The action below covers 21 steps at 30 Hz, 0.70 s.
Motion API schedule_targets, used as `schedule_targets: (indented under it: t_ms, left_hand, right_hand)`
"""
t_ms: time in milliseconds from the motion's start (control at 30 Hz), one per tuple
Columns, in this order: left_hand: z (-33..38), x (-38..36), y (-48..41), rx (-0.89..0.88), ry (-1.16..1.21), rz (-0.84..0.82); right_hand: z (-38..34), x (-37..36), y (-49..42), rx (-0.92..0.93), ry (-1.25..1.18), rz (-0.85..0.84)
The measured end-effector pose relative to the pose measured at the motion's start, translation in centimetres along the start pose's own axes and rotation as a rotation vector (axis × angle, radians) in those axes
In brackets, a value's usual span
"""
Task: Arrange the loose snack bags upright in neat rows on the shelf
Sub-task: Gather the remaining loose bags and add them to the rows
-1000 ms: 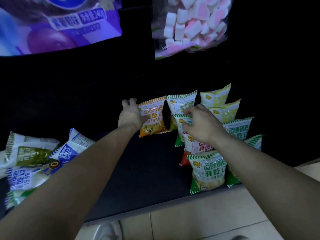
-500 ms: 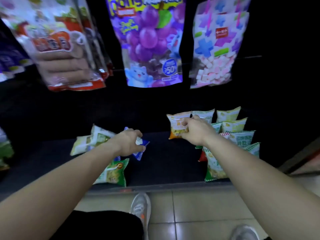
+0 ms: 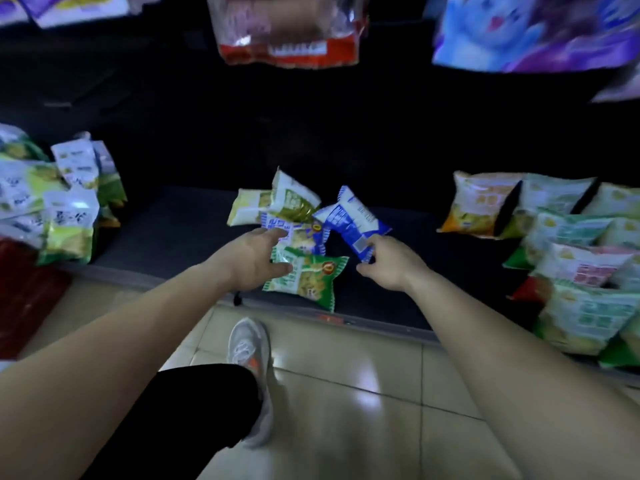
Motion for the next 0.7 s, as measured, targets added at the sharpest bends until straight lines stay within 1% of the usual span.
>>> schedule_targets:
  t_ms: [100, 200, 367, 500, 633, 700]
  left_hand:
    - [-2.9, -3.1, -2.0, 0.019, 0.016, -0.045]
    - [-5.0, -4.5, -3.5, 0.044, 0.046, -0.035]
    - [-7.3, -6.8, -4.2, 0.096, 0.059, -0.070]
    - [-7.8, -7.4, -4.3, 0.106, 0.081, -0.082]
    - [-7.4, -7.0, -4.0, 0.109, 0.091, -0.084]
    - [-7.2, -6.2, -3.7, 0.116, 0.099, -0.070]
  right_hand:
    - [-1.7, -4.7, -4.4, 0.064, 0.115, -0.026]
    - [-3.6, -8.0, -8.1, 0.130, 0.259, -0.050]
    - [-3.0, -12.5, -11.1, 0.082, 0.364, -0.159]
    - [-2.1, -13.7, -11.4, 0.067, 0.293, -0.186]
    - [-2.4, -12.3, -10.6, 0.098, 0.248, -0.128]
    - [-2.2, -10.8, -9.6, 0.099, 0.189, -0.098]
Point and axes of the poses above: each hand's wrist, its own y-axis away from the middle knuckle, its own x-axis out of the back of the hand, z = x × y, the point moved 9 cm from there along -y, towards the middle knuckle, and after that the axes turned 15 degrees about -y, right-handed, at the moved point
